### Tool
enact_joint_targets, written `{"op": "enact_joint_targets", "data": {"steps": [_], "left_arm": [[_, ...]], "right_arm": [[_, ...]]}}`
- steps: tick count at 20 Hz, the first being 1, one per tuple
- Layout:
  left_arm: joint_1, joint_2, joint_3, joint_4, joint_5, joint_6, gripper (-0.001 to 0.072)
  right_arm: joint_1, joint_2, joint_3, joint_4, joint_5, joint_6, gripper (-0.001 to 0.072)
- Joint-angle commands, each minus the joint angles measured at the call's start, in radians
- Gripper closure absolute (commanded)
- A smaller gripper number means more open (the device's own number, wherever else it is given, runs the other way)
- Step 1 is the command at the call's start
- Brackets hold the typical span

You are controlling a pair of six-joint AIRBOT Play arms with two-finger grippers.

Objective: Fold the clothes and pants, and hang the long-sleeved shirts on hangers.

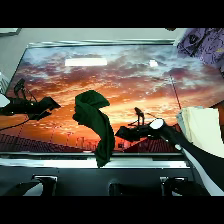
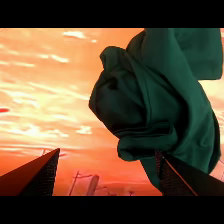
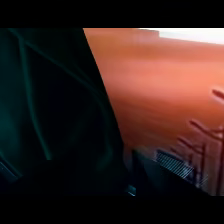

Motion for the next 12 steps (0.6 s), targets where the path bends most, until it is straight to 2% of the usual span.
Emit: {"op": "enact_joint_targets", "data": {"steps": [1,3,4,6,8,9,12], "left_arm": [[0.005,-0.048,0.000,0.000,0.030,0.003,0.0021],[0.005,-0.071,0.000,-0.016,0.069,0.004,0.0021],[0.004,-0.084,0.000,-0.045,0.101,0.028,0.0021],[0.003,-0.122,0.000,-0.146,0.168,0.107,0.0021],[0.003,-0.187,0.005,-0.262,0.248,0.162,0.0021],[0.003,-0.225,0.013,-0.315,0.285,0.187,0.0021],[0.002,-0.381,0.090,-0.491,0.338,0.298,0.0021]], "right_arm": [[0.083,-0.071,-0.011,0.096,-0.084,-0.045,0.0276],[0.105,-0.088,-0.011,0.135,-0.113,-0.043,0.0288],[0.105,-0.094,-0.011,0.156,-0.114,-0.053,0.0330],[0.105,-0.097,-0.011,0.156,-0.121,-0.058,0.0441],[0.105,-0.097,-0.011,0.160,-0.114,-0.065,0.0620],[0.105,-0.096,-0.011,0.162,-0.109,-0.068,0.0674],[0.105,-0.096,-0.011,0.173,-0.110,-0.064,0.0675]]}}
